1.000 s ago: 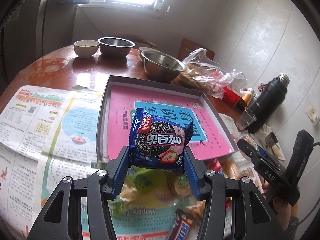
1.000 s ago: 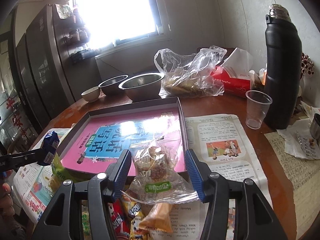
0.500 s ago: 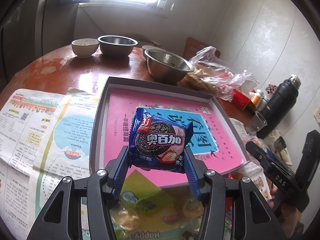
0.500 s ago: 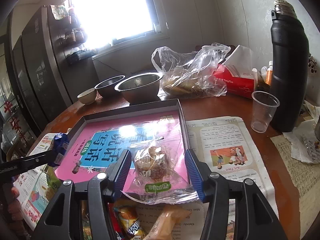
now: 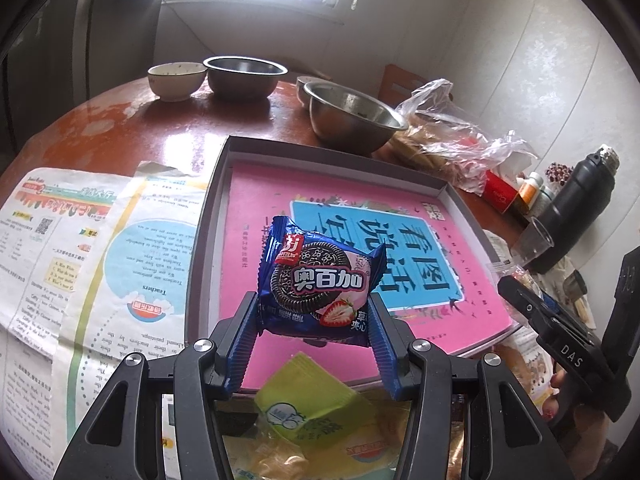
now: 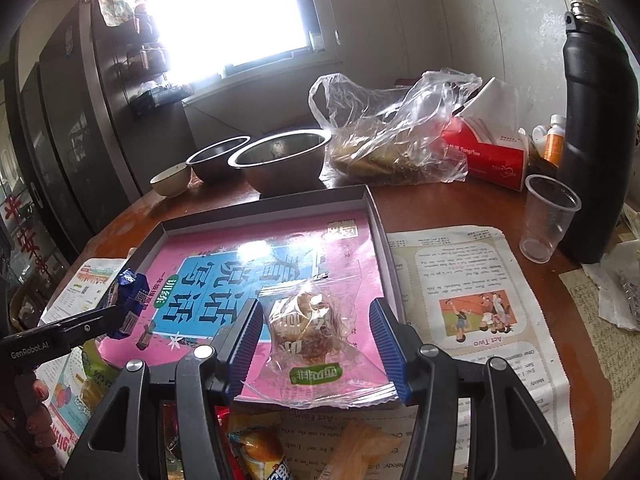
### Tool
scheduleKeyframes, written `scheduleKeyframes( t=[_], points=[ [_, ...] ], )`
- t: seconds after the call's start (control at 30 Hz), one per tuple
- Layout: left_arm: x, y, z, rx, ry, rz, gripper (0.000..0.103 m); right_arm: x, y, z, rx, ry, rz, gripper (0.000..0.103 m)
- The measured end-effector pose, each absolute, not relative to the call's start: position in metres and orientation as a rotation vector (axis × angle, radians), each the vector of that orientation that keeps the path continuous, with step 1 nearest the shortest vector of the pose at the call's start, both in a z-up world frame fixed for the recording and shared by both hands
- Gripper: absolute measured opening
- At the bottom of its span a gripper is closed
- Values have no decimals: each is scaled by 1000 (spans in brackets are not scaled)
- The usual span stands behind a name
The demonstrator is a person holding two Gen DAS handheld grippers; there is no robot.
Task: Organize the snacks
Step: 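Lift the blue Oreo packet with the left tool over the pink tray, then open the left tool to drop the Oreo packet into the tray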
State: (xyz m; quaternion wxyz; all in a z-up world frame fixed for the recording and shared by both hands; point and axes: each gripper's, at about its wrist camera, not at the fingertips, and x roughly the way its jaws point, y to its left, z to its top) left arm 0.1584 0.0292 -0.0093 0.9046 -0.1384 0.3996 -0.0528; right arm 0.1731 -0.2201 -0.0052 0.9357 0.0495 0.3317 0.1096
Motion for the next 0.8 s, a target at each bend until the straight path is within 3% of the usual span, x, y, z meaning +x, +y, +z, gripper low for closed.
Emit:
scheduleKeyframes(
  t=[0.8],
  points=[
    [157,27,-15,-271,854,-124,55,185,-216,-22,113,727,185,57]
  ],
)
